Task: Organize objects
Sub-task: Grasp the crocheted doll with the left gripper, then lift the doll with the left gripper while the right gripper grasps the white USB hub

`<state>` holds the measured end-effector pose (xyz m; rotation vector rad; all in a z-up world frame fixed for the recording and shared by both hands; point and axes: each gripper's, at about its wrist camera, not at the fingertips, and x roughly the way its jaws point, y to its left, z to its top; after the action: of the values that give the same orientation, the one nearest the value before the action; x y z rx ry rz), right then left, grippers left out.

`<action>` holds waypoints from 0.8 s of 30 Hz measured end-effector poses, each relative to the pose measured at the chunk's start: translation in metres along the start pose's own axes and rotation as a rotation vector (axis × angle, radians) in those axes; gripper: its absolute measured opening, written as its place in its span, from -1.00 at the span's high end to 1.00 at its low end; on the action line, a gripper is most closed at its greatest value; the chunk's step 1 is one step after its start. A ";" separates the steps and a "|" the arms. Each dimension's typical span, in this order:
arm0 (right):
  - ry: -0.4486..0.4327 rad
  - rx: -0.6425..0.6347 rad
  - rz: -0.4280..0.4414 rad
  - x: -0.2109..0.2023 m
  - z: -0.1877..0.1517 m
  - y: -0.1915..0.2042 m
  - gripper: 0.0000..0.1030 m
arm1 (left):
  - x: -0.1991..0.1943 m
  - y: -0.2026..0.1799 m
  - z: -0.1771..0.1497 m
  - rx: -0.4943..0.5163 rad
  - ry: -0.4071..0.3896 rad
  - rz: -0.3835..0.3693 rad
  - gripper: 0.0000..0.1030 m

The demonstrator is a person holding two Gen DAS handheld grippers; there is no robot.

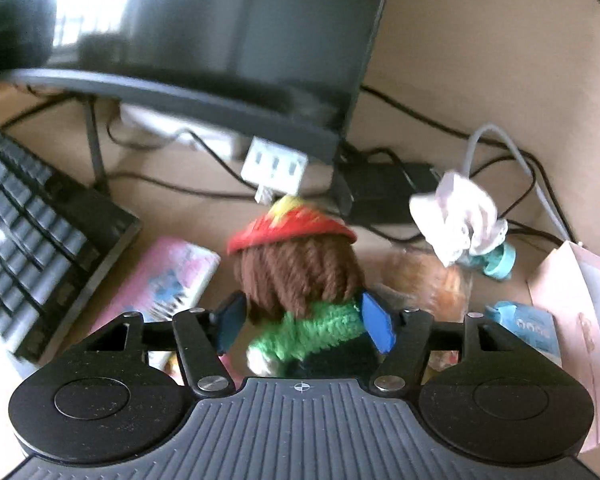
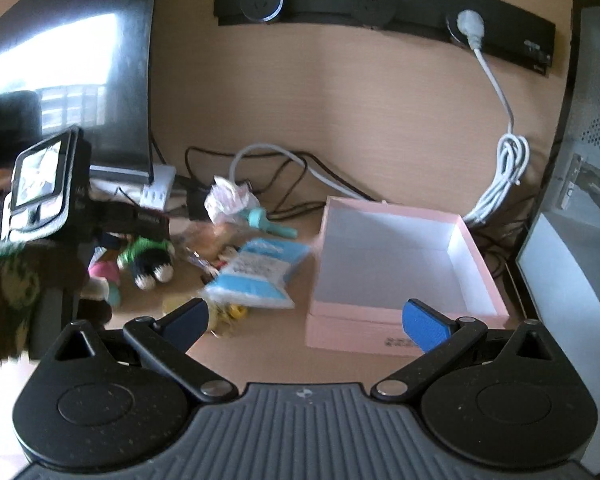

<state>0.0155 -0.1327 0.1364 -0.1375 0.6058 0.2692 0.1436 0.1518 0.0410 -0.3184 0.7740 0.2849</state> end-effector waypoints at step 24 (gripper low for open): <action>0.012 -0.164 0.105 0.060 0.007 0.045 -0.63 | -0.113 0.056 -0.029 0.008 -0.009 -0.222 0.13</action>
<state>0.0532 -0.0758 0.1051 -0.2664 0.6037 0.4202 0.0274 0.1771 0.0927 -0.3920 0.7232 0.0743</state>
